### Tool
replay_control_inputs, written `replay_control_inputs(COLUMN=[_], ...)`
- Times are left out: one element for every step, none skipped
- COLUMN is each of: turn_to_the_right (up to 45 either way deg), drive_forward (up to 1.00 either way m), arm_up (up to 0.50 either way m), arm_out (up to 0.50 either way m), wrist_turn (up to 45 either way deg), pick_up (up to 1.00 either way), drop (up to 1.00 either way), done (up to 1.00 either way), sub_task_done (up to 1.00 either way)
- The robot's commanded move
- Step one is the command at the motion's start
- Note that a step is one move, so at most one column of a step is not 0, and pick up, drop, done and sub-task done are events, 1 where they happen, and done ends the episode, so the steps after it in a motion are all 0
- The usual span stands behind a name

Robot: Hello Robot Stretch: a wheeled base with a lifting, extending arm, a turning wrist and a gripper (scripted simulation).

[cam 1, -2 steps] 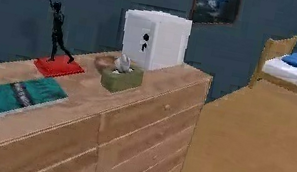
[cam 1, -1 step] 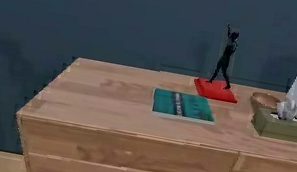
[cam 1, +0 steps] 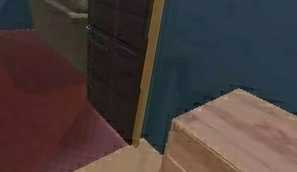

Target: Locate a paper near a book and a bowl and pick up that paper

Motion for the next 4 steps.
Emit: replay_control_inputs(turn_to_the_right=[45.0,45.0,3.0,0.0], drive_forward=[0.00,0.00,0.00,0.45], arm_up=[0.00,0.00,0.00,0.00], arm_out=[0.00,0.00,0.00,0.00], wrist_turn=[0.0,0.0,0.0,0.0], pick_up=[0.00,0.00,0.00,0.00], drop=[0.00,0.00,0.00,0.00], done=[0.00,0.00,0.00,0.00], sub_task_done=[0.00,0.00,0.00,0.00])
